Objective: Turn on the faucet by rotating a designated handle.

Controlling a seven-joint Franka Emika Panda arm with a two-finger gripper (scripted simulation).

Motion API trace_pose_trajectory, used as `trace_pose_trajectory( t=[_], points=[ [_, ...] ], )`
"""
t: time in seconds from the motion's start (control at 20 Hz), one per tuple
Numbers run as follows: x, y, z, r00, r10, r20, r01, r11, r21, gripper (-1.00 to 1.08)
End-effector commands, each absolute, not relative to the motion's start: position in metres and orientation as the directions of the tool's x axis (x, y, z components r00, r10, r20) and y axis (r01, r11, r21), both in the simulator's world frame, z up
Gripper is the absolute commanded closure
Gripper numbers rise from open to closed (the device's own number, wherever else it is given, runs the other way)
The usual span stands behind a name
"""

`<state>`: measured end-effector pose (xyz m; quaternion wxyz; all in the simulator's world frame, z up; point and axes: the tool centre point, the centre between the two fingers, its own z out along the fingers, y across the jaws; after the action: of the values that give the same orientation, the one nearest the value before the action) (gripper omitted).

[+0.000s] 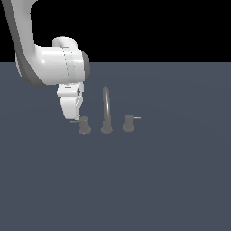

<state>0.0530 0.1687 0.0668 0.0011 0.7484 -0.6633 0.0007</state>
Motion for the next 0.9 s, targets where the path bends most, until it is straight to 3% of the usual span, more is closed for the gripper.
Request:
trace_pose_trajectory(
  t=[0.0, 0.35, 0.85],
  points=[
    [0.057, 0.168, 0.064, 0.107, -0.994, 0.002, -0.994, -0.107, 0.0, 1.08],
    [0.058, 0.168, 0.063, 0.103, -0.995, 0.001, -0.995, -0.103, 0.0, 1.08],
    [0.025, 0.182, 0.063, 0.103, -0.995, 0.001, -0.995, -0.103, 0.0, 1.08]
  ],
)
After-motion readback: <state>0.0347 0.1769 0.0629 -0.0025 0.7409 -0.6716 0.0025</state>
